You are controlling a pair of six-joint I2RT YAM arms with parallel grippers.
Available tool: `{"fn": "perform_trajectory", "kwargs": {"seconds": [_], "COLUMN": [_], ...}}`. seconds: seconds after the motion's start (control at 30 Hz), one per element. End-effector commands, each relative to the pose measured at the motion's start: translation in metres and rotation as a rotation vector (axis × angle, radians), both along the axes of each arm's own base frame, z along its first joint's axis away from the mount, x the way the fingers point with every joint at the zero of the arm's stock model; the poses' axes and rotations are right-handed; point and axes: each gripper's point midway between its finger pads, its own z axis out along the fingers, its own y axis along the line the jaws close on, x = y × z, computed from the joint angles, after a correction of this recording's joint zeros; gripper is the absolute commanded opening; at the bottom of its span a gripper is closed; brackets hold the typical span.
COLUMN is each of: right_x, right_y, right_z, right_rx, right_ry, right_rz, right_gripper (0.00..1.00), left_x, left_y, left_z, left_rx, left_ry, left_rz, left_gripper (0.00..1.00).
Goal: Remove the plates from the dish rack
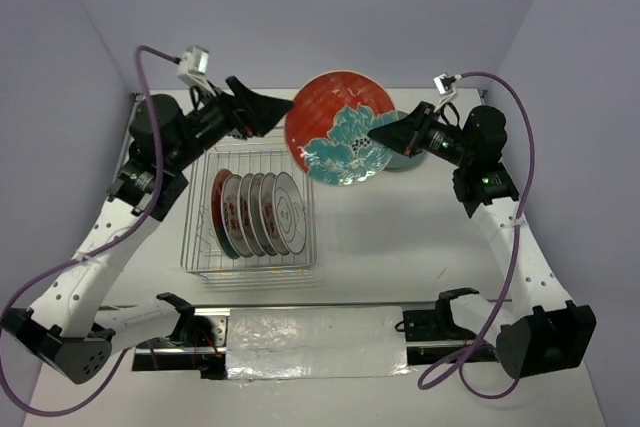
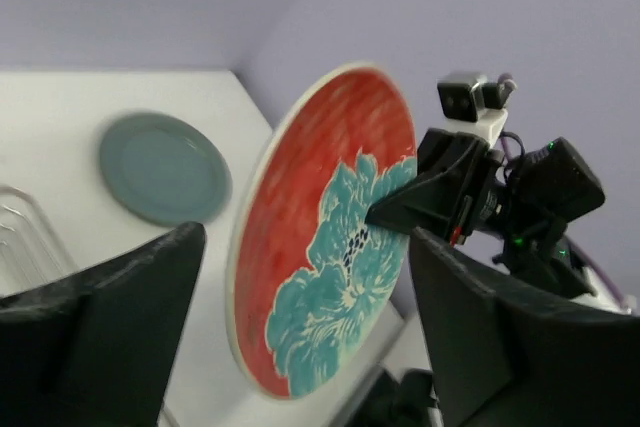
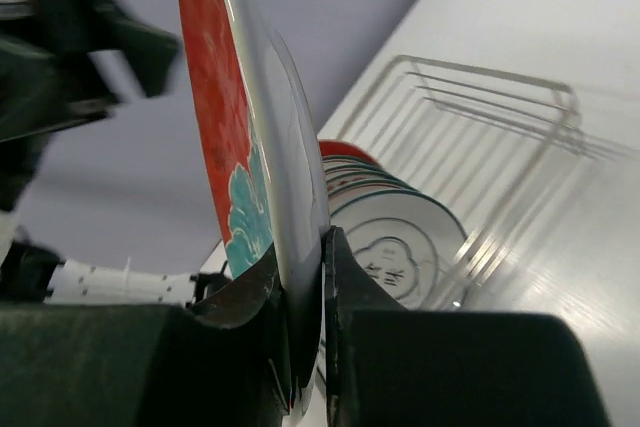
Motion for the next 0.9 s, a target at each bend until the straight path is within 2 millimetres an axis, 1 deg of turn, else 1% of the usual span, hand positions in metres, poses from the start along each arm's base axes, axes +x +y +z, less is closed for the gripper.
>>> {"fn": "perform_trajectory", "kwargs": {"seconds": [0.0,0.03,0.07,0.1,0.13,0.17,0.2,0.23,0.27,0.3,0.33,0.37,0.4,0.43,0.47,0.5,0.53,0.57,0.6,0.63,0.67,0.7,0.77,0.8,0.83,0.87], "right_x": [0.046,0.059,0.067,0.082,0.097,0.109,0.120,0.138,0.150,0.160,0.174,0.184,0.191,0.197,0.206,0.215,0.218,0.227,0.231,0.232,0.237,0.239,0.243,0.245,0.242,0.245], "right_y": [-0.041,-0.059,-0.064,-0.087,-0.097,-0.111,-0.119,-0.128,-0.132,-0.137,-0.141,-0.149,-0.152,-0.154,-0.159,-0.163,-0.164,-0.165,-0.167,-0.166,-0.168,-0.167,-0.170,-0.172,-0.171,-0.173], "right_z": [-0.002,-0.013,-0.020,-0.027,-0.044,-0.053,-0.055,-0.082,-0.079,-0.091,-0.116,-0.118,-0.124,-0.131,-0.151,-0.147,-0.154,-0.164,-0.166,-0.173,-0.183,-0.189,-0.200,-0.218,-0.229,-0.232], "right_rx": [0.048,0.057,0.073,0.084,0.080,0.079,0.070,0.041,0.031,0.016,-0.003,-0.003,-0.001,-0.011,-0.028,-0.033,-0.054,-0.062,-0.064,-0.068,-0.070,-0.075,-0.092,-0.102,-0.113,-0.123], "right_ry": [0.068,0.132,0.182,0.210,0.267,0.295,0.311,0.376,0.381,0.413,0.465,0.473,0.481,0.494,0.536,0.521,0.536,0.549,0.550,0.569,0.587,0.604,0.628,0.668,0.711,0.714], "right_rz": [-0.237,-0.313,-0.350,-0.444,-0.490,-0.543,-0.588,-0.610,-0.623,-0.635,-0.639,-0.657,-0.653,-0.652,-0.654,-0.655,-0.644,-0.633,-0.622,-0.606,-0.601,-0.596,-0.605,-0.604,-0.598,-0.602], "right_gripper": [0.00,0.00,0.00,0.00,0.00,0.00,0.00,0.00,0.00,0.00,0.00,0.00,0.00,0.00,0.00,0.00,0.00,0.00,0.00,0.00,0.00,0.00,0.00,0.04,0.19,0.23], "left_x": [0.010,0.009,0.012,0.011,0.004,-0.003,-0.005,-0.015,-0.021,-0.027,-0.039,-0.046,-0.057,-0.062,-0.068,-0.073,-0.082,-0.086,-0.087,-0.093,-0.095,-0.098,-0.101,-0.101,-0.104,-0.105], "left_y": [0.040,0.049,0.064,0.074,0.084,0.094,0.108,0.118,0.128,0.133,0.141,0.149,0.156,0.160,0.163,0.165,0.168,0.169,0.169,0.172,0.172,0.172,0.169,0.166,0.166,0.166], "left_z": [0.046,0.060,0.042,0.040,0.050,0.037,0.037,0.041,0.033,0.031,0.033,0.028,0.028,0.026,0.024,0.015,0.015,0.012,0.000,-0.005,-0.011,-0.022,-0.032,-0.043,-0.046,-0.049], "left_rx": [0.072,0.089,0.161,0.208,0.220,0.276,0.316,0.324,0.375,0.394,0.397,0.435,0.442,0.455,0.473,0.501,0.501,0.511,0.534,0.535,0.539,0.550,0.541,0.550,0.540,0.540], "left_ry": [-0.103,-0.113,-0.034,-0.025,-0.031,0.019,0.019,0.007,0.022,0.023,0.010,0.018,0.009,0.011,0.007,0.026,0.015,0.013,0.032,0.034,0.044,0.057,0.070,0.089,0.092,0.098], "left_rz": [0.219,0.261,0.338,0.375,0.411,0.435,0.489,0.513,0.538,0.547,0.557,0.570,0.575,0.578,0.575,0.564,0.559,0.549,0.539,0.534,0.529,0.517,0.497,0.484,0.478,0.474], "left_gripper": [1.00,1.00,1.00,0.99,1.00,0.99,1.00,1.00,1.00,0.99,1.00,0.99,1.00,0.99,1.00,0.99,0.99,0.99,1.00,1.00,0.99,1.00,1.00,1.00,1.00,1.00]}}
